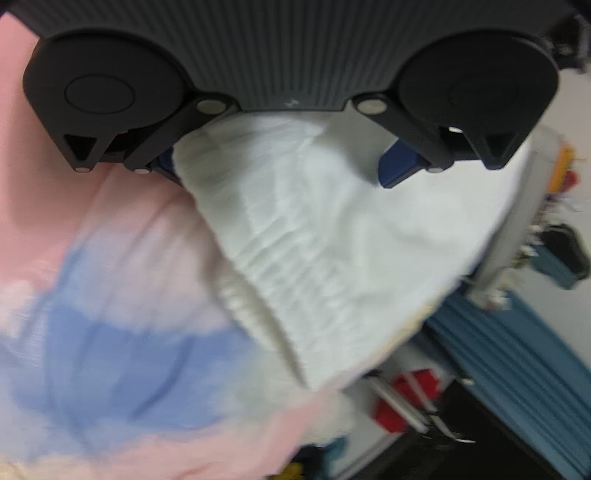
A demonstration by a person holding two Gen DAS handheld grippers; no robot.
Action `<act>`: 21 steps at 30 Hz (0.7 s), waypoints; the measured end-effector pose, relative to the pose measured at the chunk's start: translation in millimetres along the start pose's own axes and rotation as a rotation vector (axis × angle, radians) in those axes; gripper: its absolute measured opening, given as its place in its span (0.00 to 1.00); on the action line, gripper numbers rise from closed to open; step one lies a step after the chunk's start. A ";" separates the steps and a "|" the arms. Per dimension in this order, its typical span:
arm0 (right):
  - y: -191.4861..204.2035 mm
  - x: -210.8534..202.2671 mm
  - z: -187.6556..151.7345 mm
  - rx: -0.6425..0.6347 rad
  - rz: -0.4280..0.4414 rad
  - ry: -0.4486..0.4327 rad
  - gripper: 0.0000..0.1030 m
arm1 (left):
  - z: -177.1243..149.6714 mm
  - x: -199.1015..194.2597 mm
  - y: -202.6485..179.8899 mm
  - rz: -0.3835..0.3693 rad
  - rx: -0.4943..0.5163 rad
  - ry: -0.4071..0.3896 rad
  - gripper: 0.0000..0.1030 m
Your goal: Fold clothes
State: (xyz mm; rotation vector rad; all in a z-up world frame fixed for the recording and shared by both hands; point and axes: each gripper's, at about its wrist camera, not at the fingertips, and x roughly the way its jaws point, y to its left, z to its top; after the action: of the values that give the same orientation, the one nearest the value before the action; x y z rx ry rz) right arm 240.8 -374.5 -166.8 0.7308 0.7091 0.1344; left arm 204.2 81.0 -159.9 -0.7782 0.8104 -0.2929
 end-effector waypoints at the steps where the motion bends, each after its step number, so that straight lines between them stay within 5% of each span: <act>1: 3.5 -2.4 -0.1 0.000 0.050 -0.004 1.00 | -0.2 2.6 1.5 0.003 0.000 0.003 1.00; 3: 11.6 -2.8 -1.2 -0.034 0.093 0.004 1.00 | -1.0 7.7 4.0 0.011 0.004 0.006 0.99; 6: 18.0 15.0 -8.8 -0.122 -0.013 0.078 1.00 | -3.3 11.4 4.5 0.017 0.030 0.006 0.95; 9: 17.2 23.2 -17.2 -0.125 -0.053 0.062 1.00 | -6.3 11.5 4.3 0.025 0.046 0.000 0.85; 10: 18.3 22.3 -17.6 -0.114 -0.053 0.047 1.00 | -6.7 11.0 4.8 0.018 0.042 -0.001 0.74; 11: 20.0 20.3 -17.5 -0.116 -0.060 0.038 0.95 | -7.2 10.7 5.0 0.014 0.041 0.000 0.64; 15: 24.5 5.3 -15.7 -0.096 -0.086 -0.002 0.60 | -13.9 8.0 -0.9 0.026 0.085 -0.009 0.52; 21: 56.5 -33.1 -9.6 -0.162 -0.098 -0.104 0.49 | -13.2 -17.7 -24.1 -0.007 0.095 -0.033 0.40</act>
State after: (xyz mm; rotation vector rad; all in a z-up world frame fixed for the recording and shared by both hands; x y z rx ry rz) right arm 216.6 -338.4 -116.9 0.5436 0.6254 0.0627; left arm 183.7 66.7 -138.7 -0.6952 0.7569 -0.3219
